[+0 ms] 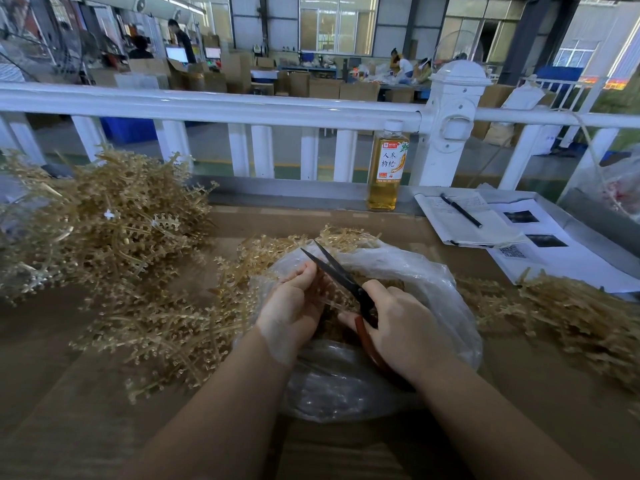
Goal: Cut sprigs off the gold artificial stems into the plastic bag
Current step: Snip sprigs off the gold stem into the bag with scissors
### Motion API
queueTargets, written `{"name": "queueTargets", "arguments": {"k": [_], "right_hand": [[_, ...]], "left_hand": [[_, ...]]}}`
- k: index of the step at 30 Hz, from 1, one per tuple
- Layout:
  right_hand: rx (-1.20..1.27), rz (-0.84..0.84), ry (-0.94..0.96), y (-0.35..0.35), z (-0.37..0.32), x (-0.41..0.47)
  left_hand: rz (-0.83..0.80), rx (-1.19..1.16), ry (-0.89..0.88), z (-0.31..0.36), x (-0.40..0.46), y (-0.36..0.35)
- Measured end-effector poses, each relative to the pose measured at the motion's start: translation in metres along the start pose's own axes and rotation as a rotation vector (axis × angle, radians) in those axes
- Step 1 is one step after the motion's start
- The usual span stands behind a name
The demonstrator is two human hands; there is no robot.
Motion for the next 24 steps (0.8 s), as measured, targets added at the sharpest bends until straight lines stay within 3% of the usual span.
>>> {"name": "queueTargets", "arguments": {"k": [24], "right_hand": [[0.016,-0.008,-0.006,0.0086,-0.0091,0.0008]], "left_hand": [[-0.095,0.088,-0.038,0.0001,-0.0009,-0.0038]]}}
Point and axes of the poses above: each hand's wrist, its own x-axis towards the middle knuckle, its own y-axis out of the back of the hand, z = x × y, the point moved 9 cm from there along x, towards the middle knuckle, and after that the axes turned 7 degrees about -y, right-handed, at the moved point
